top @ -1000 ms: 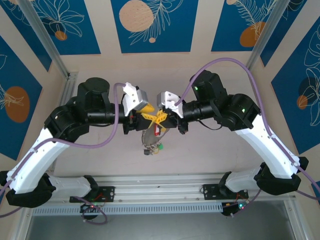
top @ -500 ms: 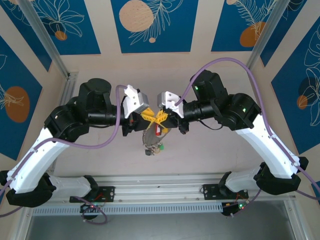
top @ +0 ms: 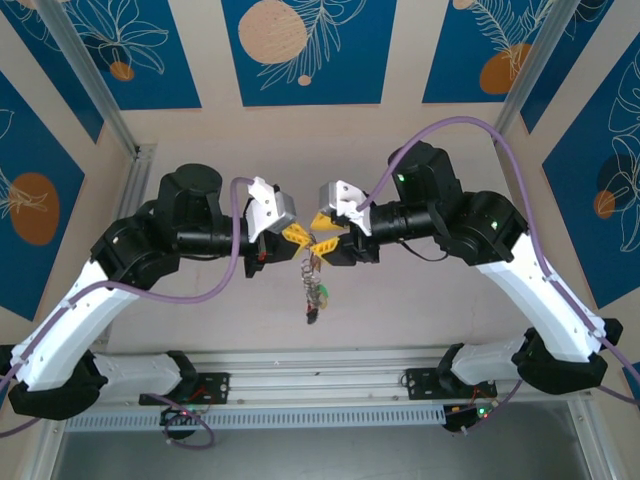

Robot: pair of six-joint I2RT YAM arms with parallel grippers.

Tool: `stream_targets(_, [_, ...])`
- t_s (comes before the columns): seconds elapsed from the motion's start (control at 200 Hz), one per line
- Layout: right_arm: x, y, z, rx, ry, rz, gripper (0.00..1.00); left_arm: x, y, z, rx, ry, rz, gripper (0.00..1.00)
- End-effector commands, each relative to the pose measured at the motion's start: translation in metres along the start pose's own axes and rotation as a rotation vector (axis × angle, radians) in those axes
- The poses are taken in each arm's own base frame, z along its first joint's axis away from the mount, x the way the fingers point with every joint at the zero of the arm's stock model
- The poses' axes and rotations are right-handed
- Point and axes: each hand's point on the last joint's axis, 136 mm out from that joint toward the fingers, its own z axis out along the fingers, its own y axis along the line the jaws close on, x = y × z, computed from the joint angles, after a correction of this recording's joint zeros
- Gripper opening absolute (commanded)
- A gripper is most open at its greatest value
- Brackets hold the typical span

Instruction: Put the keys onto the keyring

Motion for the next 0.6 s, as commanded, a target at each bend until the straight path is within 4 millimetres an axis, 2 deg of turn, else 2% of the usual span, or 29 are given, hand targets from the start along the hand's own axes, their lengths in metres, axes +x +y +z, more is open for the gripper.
stream_targets(0.0, [-0.008,0.007,-0.011,-0.02,-0.07,0.032,0.4,-0.034,-0.008,-0.015,0.013,-0.164,0.05,0.0])
stream_targets(0.355, [-0.005,0.012,-0.021,-0.05,-0.112,0.081,0.33,-0.055,-0.028,-0.02,0.125,-0.329,0.11,0.0])
stream_targets(0.48, [-0.005,0.015,-0.021,-0.073,-0.121,0.089,0.32,-0.058,-0.029,-0.021,0.129,-0.366,0.118,0.0])
stream_targets(0.59, [-0.003,0.016,-0.019,-0.087,-0.124,0.094,0.27,-0.059,-0.029,-0.023,0.12,-0.39,0.122,0.0])
